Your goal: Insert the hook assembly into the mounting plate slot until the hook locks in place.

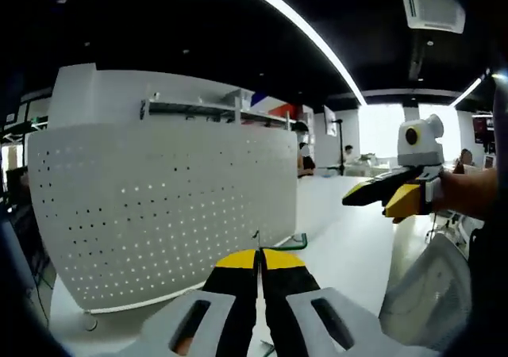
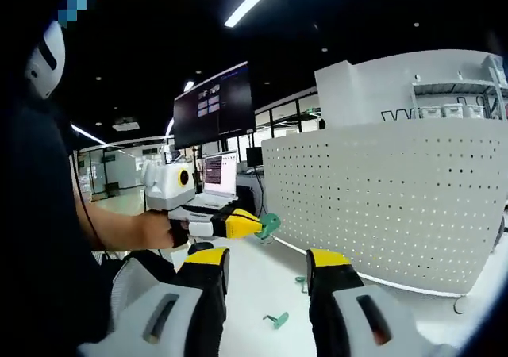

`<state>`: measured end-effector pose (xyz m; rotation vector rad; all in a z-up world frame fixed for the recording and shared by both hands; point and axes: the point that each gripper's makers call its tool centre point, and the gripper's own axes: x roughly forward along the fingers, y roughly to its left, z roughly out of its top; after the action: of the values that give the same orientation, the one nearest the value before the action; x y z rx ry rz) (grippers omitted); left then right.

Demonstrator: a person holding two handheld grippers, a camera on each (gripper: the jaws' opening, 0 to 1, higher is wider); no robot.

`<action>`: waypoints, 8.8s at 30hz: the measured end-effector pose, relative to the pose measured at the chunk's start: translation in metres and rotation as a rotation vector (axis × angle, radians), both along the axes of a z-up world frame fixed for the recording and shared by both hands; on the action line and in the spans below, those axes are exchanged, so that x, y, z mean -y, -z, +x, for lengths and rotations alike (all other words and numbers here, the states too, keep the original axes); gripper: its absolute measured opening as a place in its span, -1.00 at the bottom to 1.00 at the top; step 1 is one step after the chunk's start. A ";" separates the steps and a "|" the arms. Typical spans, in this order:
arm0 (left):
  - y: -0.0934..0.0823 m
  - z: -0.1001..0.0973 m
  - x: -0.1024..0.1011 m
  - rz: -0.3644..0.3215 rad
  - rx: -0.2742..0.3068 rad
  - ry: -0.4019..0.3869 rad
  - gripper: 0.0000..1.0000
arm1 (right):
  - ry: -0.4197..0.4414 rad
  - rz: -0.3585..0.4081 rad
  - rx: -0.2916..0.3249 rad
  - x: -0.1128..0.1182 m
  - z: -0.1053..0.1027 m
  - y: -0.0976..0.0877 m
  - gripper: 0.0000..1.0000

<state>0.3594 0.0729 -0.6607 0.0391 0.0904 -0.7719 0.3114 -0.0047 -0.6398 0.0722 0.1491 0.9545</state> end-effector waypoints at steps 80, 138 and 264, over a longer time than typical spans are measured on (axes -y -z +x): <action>0.012 -0.021 0.044 -0.017 -0.040 0.041 -0.37 | 0.240 0.175 -0.167 0.006 0.042 -0.002 -0.95; 0.075 -0.034 -0.005 0.068 -0.149 -0.066 -0.26 | 0.582 -0.181 0.170 0.073 0.211 -0.078 -0.95; 0.087 -0.027 -0.011 0.046 -0.213 -0.075 -0.31 | 0.659 -0.315 0.209 0.092 0.235 -0.025 -0.59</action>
<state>0.3326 0.0841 -0.7472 -0.0029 0.3105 -0.6975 0.5465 -0.0971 -0.6150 -0.2564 0.0713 0.2691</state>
